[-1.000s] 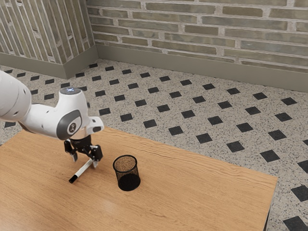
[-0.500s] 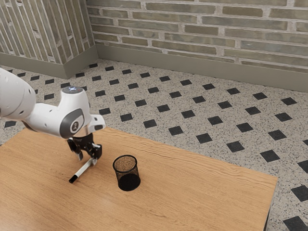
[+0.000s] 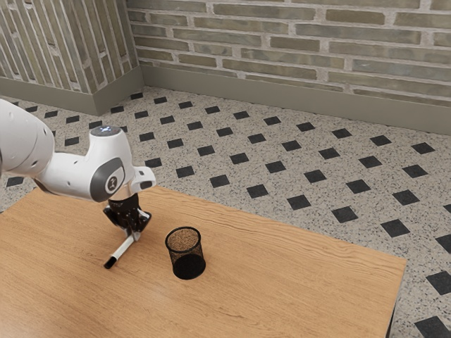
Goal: Put the marker into the pen holder.
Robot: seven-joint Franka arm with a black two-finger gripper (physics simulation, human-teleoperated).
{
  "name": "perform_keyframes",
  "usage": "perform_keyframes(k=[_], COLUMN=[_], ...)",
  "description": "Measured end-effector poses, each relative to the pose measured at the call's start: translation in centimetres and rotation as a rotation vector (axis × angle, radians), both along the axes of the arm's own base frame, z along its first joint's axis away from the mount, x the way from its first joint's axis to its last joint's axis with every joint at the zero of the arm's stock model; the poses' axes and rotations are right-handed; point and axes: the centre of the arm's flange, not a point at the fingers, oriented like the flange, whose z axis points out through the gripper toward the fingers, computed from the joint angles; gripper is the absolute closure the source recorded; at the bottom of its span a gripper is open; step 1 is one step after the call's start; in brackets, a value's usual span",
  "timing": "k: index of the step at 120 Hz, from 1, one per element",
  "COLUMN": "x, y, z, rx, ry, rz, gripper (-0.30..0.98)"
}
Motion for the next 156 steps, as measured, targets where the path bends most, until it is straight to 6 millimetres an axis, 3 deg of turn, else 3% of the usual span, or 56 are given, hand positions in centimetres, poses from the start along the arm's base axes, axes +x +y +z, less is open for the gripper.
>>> perform_keyframes(k=[24,36,44,63,74,81,96,108,128,156], x=[0.0,0.3,0.7,0.4,-0.5,-0.9,-1.5,-1.7,-1.2,-0.5], y=[0.0,0.1,-0.5,-4.4,-6.9,-8.6,-13.1,-15.0,-16.7,-17.2], z=[0.0,1.4,4.5,14.9,18.7,19.8,20.5,20.2,18.6,17.1], rx=[0.002,0.008,0.007,-0.017,-0.036,-0.046,-0.061,-0.067,-0.068,-0.066], ry=[-0.001,-0.026,-0.074,-0.215,-0.254,-0.261,-0.253,-0.240,-0.213,-0.216], rz=[0.010,0.013,0.005,-0.055,-0.093,-0.120,-0.189,-0.209,-0.215,-0.210], gripper=[0.75,0.77,0.78,0.79,0.79,0.79,0.78,0.78,0.76,0.74])
